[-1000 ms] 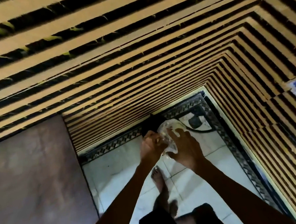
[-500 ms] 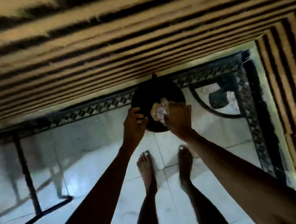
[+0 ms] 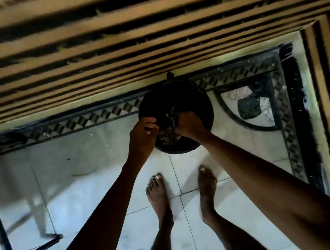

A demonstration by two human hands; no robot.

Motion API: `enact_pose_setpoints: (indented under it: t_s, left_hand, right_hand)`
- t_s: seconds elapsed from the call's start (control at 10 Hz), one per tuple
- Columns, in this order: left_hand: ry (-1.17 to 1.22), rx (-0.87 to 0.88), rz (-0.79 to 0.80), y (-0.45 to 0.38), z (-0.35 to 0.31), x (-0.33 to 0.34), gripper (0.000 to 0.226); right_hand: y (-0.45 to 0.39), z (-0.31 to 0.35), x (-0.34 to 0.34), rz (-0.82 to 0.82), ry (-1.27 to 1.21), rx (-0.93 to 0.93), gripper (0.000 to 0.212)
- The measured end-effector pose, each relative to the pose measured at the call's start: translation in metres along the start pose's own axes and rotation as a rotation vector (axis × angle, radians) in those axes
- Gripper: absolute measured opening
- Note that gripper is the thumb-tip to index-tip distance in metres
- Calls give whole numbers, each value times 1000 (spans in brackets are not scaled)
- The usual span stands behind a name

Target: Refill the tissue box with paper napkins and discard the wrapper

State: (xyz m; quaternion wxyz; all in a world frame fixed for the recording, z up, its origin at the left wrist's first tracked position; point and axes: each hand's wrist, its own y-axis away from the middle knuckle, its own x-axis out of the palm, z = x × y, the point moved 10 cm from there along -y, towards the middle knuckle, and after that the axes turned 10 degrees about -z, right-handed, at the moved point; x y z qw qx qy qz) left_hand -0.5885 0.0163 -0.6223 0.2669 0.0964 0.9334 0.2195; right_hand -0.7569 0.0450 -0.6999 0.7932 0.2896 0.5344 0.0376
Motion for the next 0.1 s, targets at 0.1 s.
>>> enact_pose_setpoints:
  t_s: [0.1]
  left_hand:
    - [43, -18, 20, 18, -35, -18, 18]
  right_hand:
    - [36, 8, -61, -109, -223, 51, 30]
